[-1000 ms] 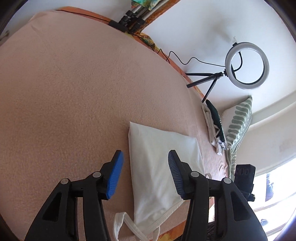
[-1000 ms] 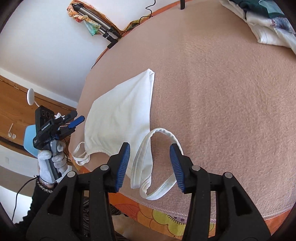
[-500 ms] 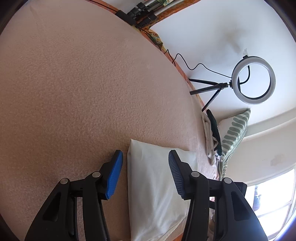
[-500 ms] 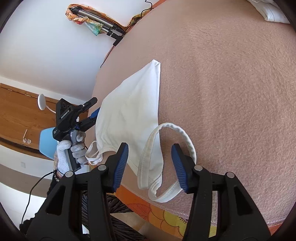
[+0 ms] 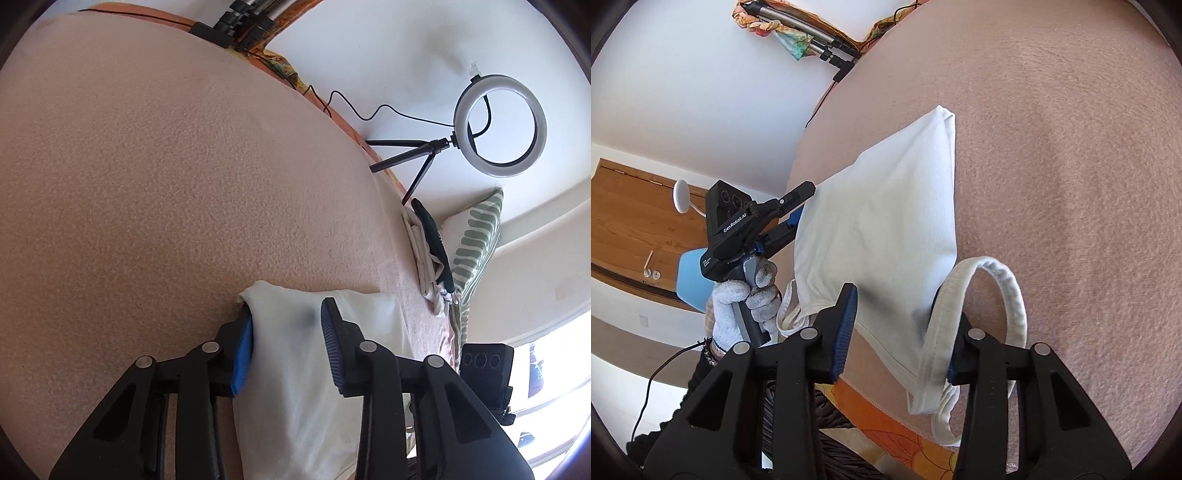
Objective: Fold small clothes
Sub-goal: 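Grasp the folded camisole edge and strap with both tools and lift it, then carry the folded camisole with both tools to the stack of clothes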
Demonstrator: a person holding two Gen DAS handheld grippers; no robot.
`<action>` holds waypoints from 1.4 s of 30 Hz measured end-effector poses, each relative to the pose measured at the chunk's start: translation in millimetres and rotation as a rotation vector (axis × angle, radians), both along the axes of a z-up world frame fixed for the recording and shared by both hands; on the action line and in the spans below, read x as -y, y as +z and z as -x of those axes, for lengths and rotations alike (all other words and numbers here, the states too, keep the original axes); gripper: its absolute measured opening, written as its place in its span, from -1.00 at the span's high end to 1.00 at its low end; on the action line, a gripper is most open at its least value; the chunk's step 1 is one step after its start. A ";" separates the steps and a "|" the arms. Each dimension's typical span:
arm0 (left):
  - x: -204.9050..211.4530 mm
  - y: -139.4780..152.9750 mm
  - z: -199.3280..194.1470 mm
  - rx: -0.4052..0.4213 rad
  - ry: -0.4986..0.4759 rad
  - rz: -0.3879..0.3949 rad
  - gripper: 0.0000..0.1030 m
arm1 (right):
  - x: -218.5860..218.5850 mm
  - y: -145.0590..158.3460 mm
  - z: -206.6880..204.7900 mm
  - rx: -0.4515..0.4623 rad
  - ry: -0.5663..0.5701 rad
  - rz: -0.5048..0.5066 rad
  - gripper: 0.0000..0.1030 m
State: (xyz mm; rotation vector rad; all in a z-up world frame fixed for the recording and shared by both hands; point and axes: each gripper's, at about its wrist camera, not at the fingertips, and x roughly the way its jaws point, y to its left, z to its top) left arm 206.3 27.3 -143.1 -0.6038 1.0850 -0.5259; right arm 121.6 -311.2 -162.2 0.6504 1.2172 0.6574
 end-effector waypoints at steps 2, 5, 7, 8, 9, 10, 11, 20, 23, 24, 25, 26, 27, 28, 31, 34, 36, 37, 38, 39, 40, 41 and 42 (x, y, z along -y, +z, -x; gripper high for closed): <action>3.3 0.4 1.4 0.014 -0.005 -0.025 0.71 | -1.6 0.3 0.4 0.001 -0.006 0.031 0.48; 6.7 5.9 3.8 0.048 -0.008 -0.053 0.78 | -0.7 1.2 1.6 0.006 -0.010 0.054 0.59; 9.6 11.1 6.4 0.075 -0.009 -0.075 0.80 | -4.5 4.9 3.2 0.026 -0.003 0.101 0.68; 11.8 14.2 8.2 0.091 -0.011 -0.093 0.80 | -8.4 8.1 3.7 0.044 0.001 0.130 0.69; 14.6 17.7 10.3 0.111 -0.016 -0.113 0.81 | -11.8 11.7 5.1 0.065 0.007 0.165 0.71; 18.1 21.8 12.7 0.133 -0.023 -0.132 0.81 | -15.7 15.7 6.3 0.090 0.013 0.201 0.72; 20.7 25.9 15.2 0.154 -0.029 -0.149 0.81 | -19.7 19.2 7.7 0.115 0.019 0.236 0.73; 27.8 50.3 26.6 0.238 -0.034 -0.152 0.83 | -31.1 35.2 14.0 0.210 0.029 0.368 0.78; 31.9 55.6 28.8 0.256 -0.041 -0.154 0.83 | -33.3 41.9 16.5 0.243 0.033 0.399 0.79; 34.2 57.7 29.8 0.265 -0.043 -0.160 0.83 | -34.0 44.2 18.1 0.252 0.033 0.409 0.79; 36.4 59.4 30.9 0.272 -0.046 -0.165 0.83 | -35.3 46.3 18.5 0.262 0.032 0.424 0.79; 38.8 61.5 32.4 0.279 -0.047 -0.167 0.83 | -34.7 48.5 19.8 0.273 0.032 0.437 0.79; 41.1 63.6 33.6 0.287 -0.050 -0.167 0.83 | -34.4 50.8 20.5 0.281 0.031 0.444 0.79; 43.7 66.1 35.7 0.298 -0.054 -0.174 0.83 | -34.2 53.3 21.3 0.290 0.030 0.454 0.79; 54.7 75.8 42.7 0.338 -0.064 -0.199 0.83 | -34.9 61.7 23.7 0.322 0.020 0.495 0.79; 67.6 87.1 51.4 0.390 -0.080 -0.221 0.83 | -33.1 70.0 26.8 0.356 0.007 0.530 0.79; 75.0 93.8 55.7 0.406 -0.090 -0.204 0.84 | -29.4 75.1 30.8 0.373 -0.006 0.555 0.79; 79.5 97.0 57.8 0.418 -0.094 -0.198 0.84 | -27.1 77.9 32.7 0.379 -0.014 0.563 0.79; 84.0 100.4 60.1 0.430 -0.098 -0.195 0.84 | -24.5 81.2 35.3 0.387 -0.021 0.568 0.79; 89.0 103.6 62.1 0.444 -0.104 -0.196 0.84 | -22.5 84.4 37.0 0.396 -0.029 0.580 0.79; 93.7 106.5 63.8 0.457 -0.109 -0.198 0.84 | -20.9 87.5 38.8 0.408 -0.036 0.597 0.79; 98.2 109.2 64.8 0.466 -0.113 -0.196 0.84 | -19.2 91.3 41.8 0.422 -0.043 0.617 0.79; 102.3 111.8 65.8 0.472 -0.117 -0.190 0.84 | -17.5 94.9 43.4 0.434 -0.051 0.638 0.79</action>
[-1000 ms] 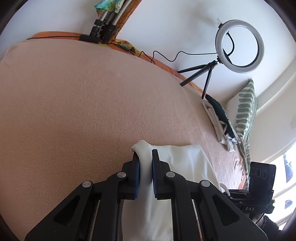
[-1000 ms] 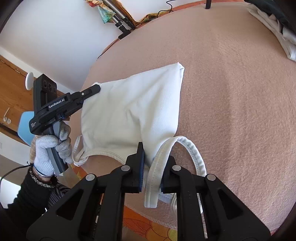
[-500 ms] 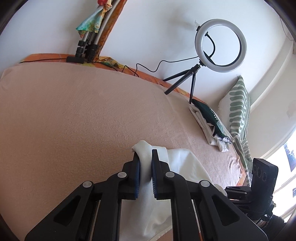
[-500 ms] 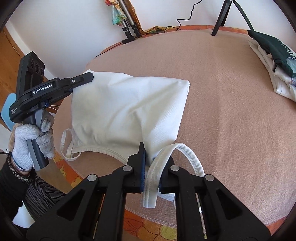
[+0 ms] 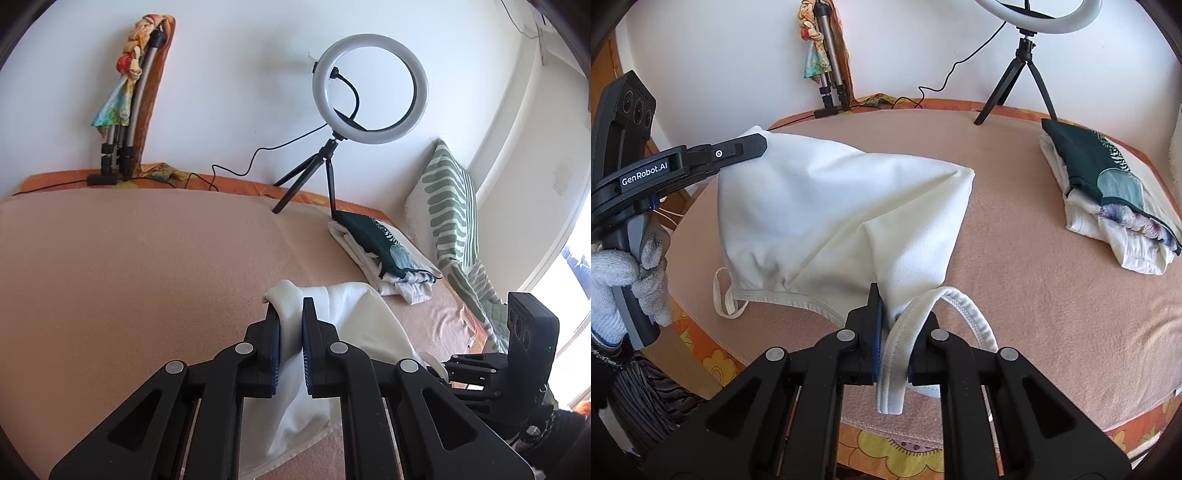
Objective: Fold small clothes
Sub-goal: 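Carry the folded camisole with both tools to the stack of clothes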
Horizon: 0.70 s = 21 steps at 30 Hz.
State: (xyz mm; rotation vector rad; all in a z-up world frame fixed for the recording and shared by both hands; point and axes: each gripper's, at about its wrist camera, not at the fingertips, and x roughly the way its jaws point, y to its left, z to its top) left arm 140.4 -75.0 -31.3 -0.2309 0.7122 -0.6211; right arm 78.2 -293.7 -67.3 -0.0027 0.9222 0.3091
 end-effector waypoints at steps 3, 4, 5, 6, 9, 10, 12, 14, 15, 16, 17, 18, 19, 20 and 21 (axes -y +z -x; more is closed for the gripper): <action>11.2 8.2 1.7 0.017 -0.014 0.011 0.84 | 6.5 10.6 6.4 0.036 -0.018 0.029 0.79; 15.6 11.4 2.2 0.024 -0.018 0.013 0.84 | 8.4 13.6 7.6 0.046 -0.024 0.037 0.79; 19.4 14.6 2.1 0.030 -0.022 0.016 0.84 | 10.4 16.7 9.3 0.055 -0.029 0.049 0.79; 23.4 17.9 1.7 0.035 -0.027 0.017 0.84 | 11.8 19.2 10.2 0.064 -0.036 0.064 0.80; 37.1 27.7 1.2 0.054 -0.041 0.011 0.84 | 18.3 27.4 11.6 0.083 -0.053 0.077 0.80; 41.8 31.0 1.1 0.062 -0.046 0.007 0.84 | 20.4 30.7 13.4 0.088 -0.058 0.079 0.80; 52.1 37.6 1.2 0.077 -0.058 -0.002 0.84 | 25.6 36.4 17.6 0.105 -0.068 0.086 0.80; 62.1 43.7 0.9 0.095 -0.071 -0.012 0.84 | 30.6 42.1 19.5 0.124 -0.076 0.102 0.80; 67.0 46.6 0.7 0.104 -0.077 -0.016 0.84 | 33.7 44.7 19.3 0.132 -0.079 0.105 0.80; 72.2 49.3 0.4 0.110 -0.082 -0.018 0.84 | 37.0 47.2 20.3 0.140 -0.082 0.110 0.80; 76.9 51.6 -0.2 0.115 -0.086 -0.017 0.84 | 40.5 49.8 20.6 0.148 -0.086 0.117 0.80; 81.6 53.7 -1.2 0.120 -0.092 -0.016 0.84 | 44.0 52.0 20.6 0.155 -0.090 0.125 0.80; 86.4 55.6 -2.3 0.124 -0.097 -0.014 0.84 | 47.9 53.9 20.2 0.164 -0.093 0.134 0.80; 91.3 57.4 -3.6 0.128 -0.101 -0.012 0.84 | 52.6 55.7 19.0 0.171 -0.098 0.141 0.80; 96.0 59.0 -4.9 0.131 -0.106 -0.008 0.84 | 57.3 57.4 18.3 0.175 -0.103 0.145 0.80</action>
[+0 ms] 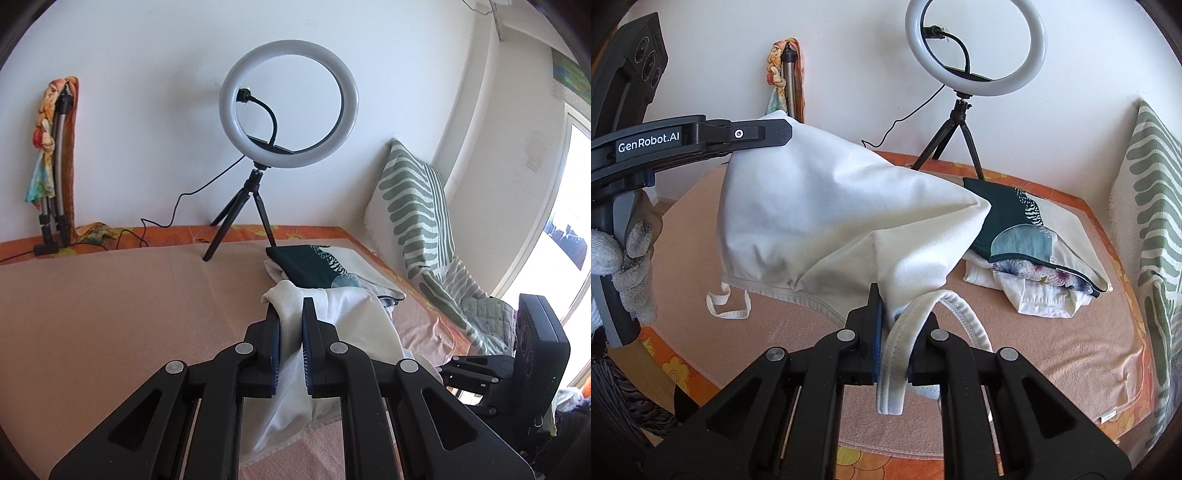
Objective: Fold small clothes
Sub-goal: 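Carry the folded camisole with both tools to the stack of clothes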
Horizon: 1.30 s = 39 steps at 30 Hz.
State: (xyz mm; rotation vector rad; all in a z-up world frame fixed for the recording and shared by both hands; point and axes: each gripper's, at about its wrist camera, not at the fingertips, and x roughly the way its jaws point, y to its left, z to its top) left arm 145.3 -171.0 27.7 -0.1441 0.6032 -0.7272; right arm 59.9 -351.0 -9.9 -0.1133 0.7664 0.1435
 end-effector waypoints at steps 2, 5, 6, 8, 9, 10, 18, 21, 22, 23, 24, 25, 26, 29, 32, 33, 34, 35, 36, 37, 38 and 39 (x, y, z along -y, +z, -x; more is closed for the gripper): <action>11.0 3.2 -3.1 0.004 -0.012 0.007 0.84 | 10.7 3.2 -1.1 0.010 -0.013 0.007 0.80; 29.7 6.9 -8.8 0.011 -0.030 0.011 0.84 | 28.3 7.2 -2.0 0.025 -0.034 0.024 0.80; 36.4 7.9 -11.0 0.012 -0.037 0.013 0.84 | 34.9 8.1 -2.4 0.030 -0.041 0.031 0.80; 50.4 10.4 -15.8 0.017 -0.049 0.013 0.84 | 50.0 9.2 -4.3 0.035 -0.057 0.040 0.80; 56.9 11.7 -18.5 0.017 -0.052 0.018 0.84 | 58.1 9.2 -6.1 0.036 -0.068 0.046 0.80; 63.2 12.6 -21.6 0.016 -0.055 0.025 0.84 | 66.5 9.5 -7.9 0.038 -0.078 0.051 0.80; 121.4 16.2 -44.9 0.019 -0.093 0.044 0.84 | 123.9 23.8 -23.4 0.067 -0.154 0.121 0.80; 143.5 19.4 -55.8 0.023 -0.103 0.050 0.84 | 143.6 28.6 -34.6 0.077 -0.179 0.150 0.80; 150.2 20.6 -59.4 0.025 -0.105 0.052 0.84 | 150.4 29.1 -38.5 0.080 -0.187 0.162 0.80; 157.0 21.6 -63.4 0.028 -0.106 0.053 0.84 | 156.9 29.3 -43.2 0.083 -0.191 0.171 0.80; 163.8 22.2 -67.9 0.031 -0.109 0.051 0.84 | 163.5 29.2 -48.1 0.084 -0.196 0.180 0.80; 170.1 22.3 -72.4 0.036 -0.111 0.049 0.84 | 169.8 29.0 -52.3 0.084 -0.201 0.187 0.80; 176.0 22.3 -77.2 0.038 -0.111 0.045 0.84 | 177.0 28.7 -57.6 0.082 -0.206 0.192 0.80; 191.4 19.2 -91.7 0.033 -0.111 0.039 0.84 | 196.3 26.3 -74.4 0.074 -0.219 0.194 0.80; 203.7 13.2 -105.9 0.025 -0.109 0.031 0.84 | 210.0 20.6 -89.6 0.071 -0.222 0.204 0.80; 207.0 10.8 -109.9 0.024 -0.107 0.025 0.84 | 214.0 18.2 -95.0 0.068 -0.222 0.204 0.80; 211.1 8.3 -113.5 0.024 -0.106 0.019 0.84 | 217.7 15.4 -99.5 0.064 -0.222 0.196 0.80; 214.3 6.1 -116.8 0.023 -0.105 0.011 0.84 | 220.5 12.2 -103.4 0.059 -0.223 0.187 0.80; 217.3 3.9 -119.9 0.022 -0.102 0.003 0.84 | 222.9 8.5 -107.6 0.052 -0.223 0.179 0.80; 221.0 1.8 -123.5 0.020 -0.100 -0.004 0.84 | 225.0 4.2 -111.7 0.046 -0.225 0.177 0.80; 224.4 0.2 -126.9 0.019 -0.097 -0.013 0.84 | 226.9 -0.2 -115.8 0.041 -0.225 0.178 0.80; 227.3 -1.5 -129.5 0.022 -0.092 -0.021 0.84 | 228.3 -4.1 -120.1 0.038 -0.221 0.181 0.80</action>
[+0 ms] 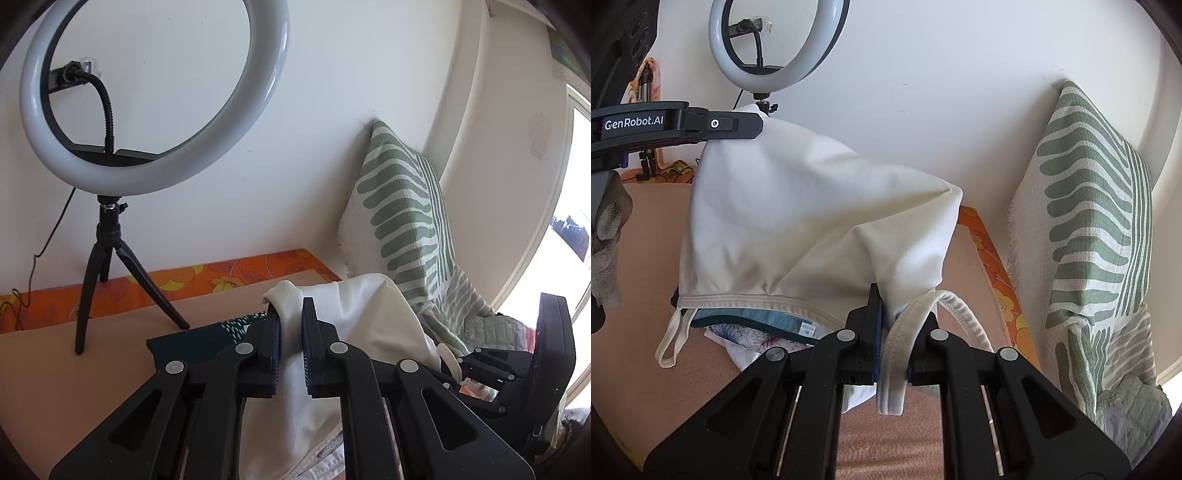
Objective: Fold small clothes
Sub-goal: 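Carry the folded camisole with both tools to the stack of clothes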
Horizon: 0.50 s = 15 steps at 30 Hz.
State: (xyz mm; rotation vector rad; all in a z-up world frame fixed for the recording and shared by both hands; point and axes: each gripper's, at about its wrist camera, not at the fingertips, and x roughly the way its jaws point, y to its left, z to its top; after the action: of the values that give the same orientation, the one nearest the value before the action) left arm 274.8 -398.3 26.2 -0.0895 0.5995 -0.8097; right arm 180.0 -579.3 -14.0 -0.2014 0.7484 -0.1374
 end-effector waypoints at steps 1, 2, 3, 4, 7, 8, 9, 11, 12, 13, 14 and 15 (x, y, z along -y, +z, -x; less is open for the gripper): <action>1.7 -1.6 -1.9 0.005 0.006 -0.008 0.84 | 0.7 -3.9 -3.6 -0.006 0.004 0.003 0.80; 3.8 -3.4 -4.4 0.010 0.011 -0.018 0.84 | 1.4 -7.6 -6.7 -0.011 0.007 0.003 0.80; 4.9 -5.6 -7.1 0.011 0.019 -0.026 0.84 | 2.2 -11.3 -10.0 -0.017 0.011 0.000 0.80; 5.8 -8.2 -10.1 0.008 0.026 -0.032 0.84 | 5.0 -14.5 -13.5 -0.025 0.013 -0.008 0.80; 9.5 -17.0 -17.4 0.001 0.049 -0.060 0.84 | 8.9 -23.3 -20.2 -0.044 0.011 -0.006 0.80; 10.9 -19.6 -19.0 0.000 0.054 -0.071 0.84 | 9.7 -26.0 -22.4 -0.051 0.010 -0.006 0.80; 12.4 -21.9 -20.6 0.002 0.062 -0.082 0.84 | 10.3 -28.7 -24.3 -0.058 0.011 -0.006 0.80; 15.9 -25.2 -22.9 0.006 0.081 -0.115 0.84 | 11.8 -34.5 -28.4 -0.082 0.013 -0.011 0.80; 17.4 -26.4 -24.0 0.000 0.081 -0.125 0.81 | 12.9 -36.5 -29.3 -0.086 0.005 -0.009 0.80; 18.3 -26.8 -24.3 0.001 0.087 -0.138 0.81 | 14.5 -37.6 -29.6 -0.087 -0.010 -0.004 0.79; 18.4 -26.0 -23.7 0.013 0.104 -0.151 0.77 | 17.1 -37.5 -30.6 -0.089 -0.019 -0.010 0.78; 17.7 -23.8 -22.2 0.028 0.116 -0.152 0.71 | 18.6 -37.7 -30.4 -0.090 -0.027 -0.019 0.64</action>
State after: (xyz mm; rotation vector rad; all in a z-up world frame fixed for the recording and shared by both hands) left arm 297.0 -416.0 2.4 0.0263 0.6216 -0.6500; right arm 210.3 -597.9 -51.7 -0.1800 0.8422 -0.1473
